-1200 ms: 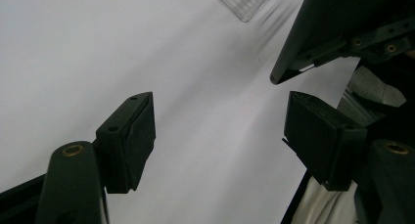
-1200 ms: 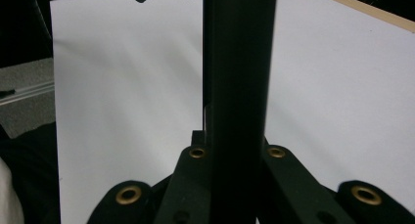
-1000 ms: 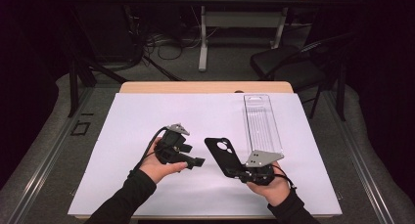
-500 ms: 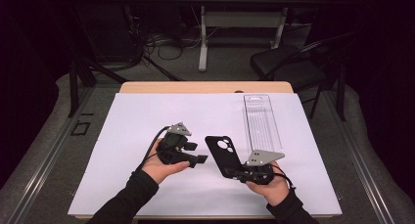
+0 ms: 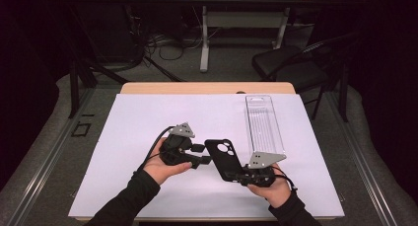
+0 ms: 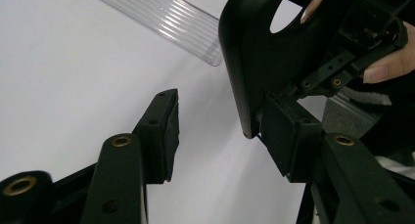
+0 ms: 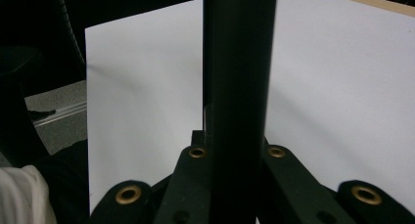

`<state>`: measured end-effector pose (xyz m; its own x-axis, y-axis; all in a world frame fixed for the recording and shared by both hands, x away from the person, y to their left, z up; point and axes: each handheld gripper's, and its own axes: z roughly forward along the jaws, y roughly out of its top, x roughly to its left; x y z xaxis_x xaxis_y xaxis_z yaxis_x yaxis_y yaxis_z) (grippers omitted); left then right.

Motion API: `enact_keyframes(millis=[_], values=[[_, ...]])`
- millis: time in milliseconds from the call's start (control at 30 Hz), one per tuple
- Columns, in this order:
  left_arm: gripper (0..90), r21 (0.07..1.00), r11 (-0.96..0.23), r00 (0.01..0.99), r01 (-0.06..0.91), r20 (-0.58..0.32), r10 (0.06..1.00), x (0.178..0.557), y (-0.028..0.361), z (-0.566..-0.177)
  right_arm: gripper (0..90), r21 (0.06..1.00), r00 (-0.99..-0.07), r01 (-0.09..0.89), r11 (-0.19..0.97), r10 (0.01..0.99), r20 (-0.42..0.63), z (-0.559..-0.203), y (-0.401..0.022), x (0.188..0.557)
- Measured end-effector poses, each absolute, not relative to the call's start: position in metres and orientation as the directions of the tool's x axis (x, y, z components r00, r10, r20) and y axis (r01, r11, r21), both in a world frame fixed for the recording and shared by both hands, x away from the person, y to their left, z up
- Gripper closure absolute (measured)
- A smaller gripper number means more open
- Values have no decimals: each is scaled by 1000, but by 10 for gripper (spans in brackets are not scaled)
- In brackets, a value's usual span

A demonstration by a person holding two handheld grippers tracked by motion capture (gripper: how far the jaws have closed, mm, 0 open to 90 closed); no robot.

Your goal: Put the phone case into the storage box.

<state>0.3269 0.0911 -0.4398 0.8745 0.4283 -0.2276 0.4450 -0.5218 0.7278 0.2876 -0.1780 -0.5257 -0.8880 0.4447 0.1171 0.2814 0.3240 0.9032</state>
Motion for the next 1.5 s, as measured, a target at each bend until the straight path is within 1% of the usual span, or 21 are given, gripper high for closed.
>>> enact_keyframes(millis=[167, 233, 300, 367, 433, 567, 733, 933, 1500], values=[[503, 743, -526, 892, 414, -218, 396, 328, 92, -441, 886, 905, -894, 271, 329, 435, 110, -526, -178, 288], [535, 749, -523, 899, 407, -226, 376, 329, 93, -441, 887, 904, -895, 267, 334, 433, 105, -526, -178, 288], [551, 753, -508, 898, 419, -260, 355, 331, 93, -442, 887, 905, -897, 263, 334, 430, 102, -527, -178, 288], [566, 764, -500, 903, 408, -257, 344, 331, 93, -443, 886, 906, -899, 259, 335, 426, 99, -527, -178, 288], [565, 773, -483, 905, 410, -280, 320, 333, 93, -444, 887, 905, -900, 258, 337, 425, 99, -527, -178, 288], [565, 787, -476, 913, 393, -273, 302, 334, 92, -445, 887, 906, -902, 255, 337, 420, 98, -527, -178, 288], [582, 797, -473, 921, 376, -263, 289, 334, 91, -445, 886, 908, -905, 251, 337, 415, 96, -528, -177, 288], [624, 798, -473, 923, 374, -268, 276, 334, 88, -445, 886, 909, -908, 246, 336, 409, 95, -528, -177, 288], [665, 802, -482, 933, 352, -260, 249, 334, 81, -445, 886, 910, -914, 242, 335, 393, 98, -528, -176, 287]])
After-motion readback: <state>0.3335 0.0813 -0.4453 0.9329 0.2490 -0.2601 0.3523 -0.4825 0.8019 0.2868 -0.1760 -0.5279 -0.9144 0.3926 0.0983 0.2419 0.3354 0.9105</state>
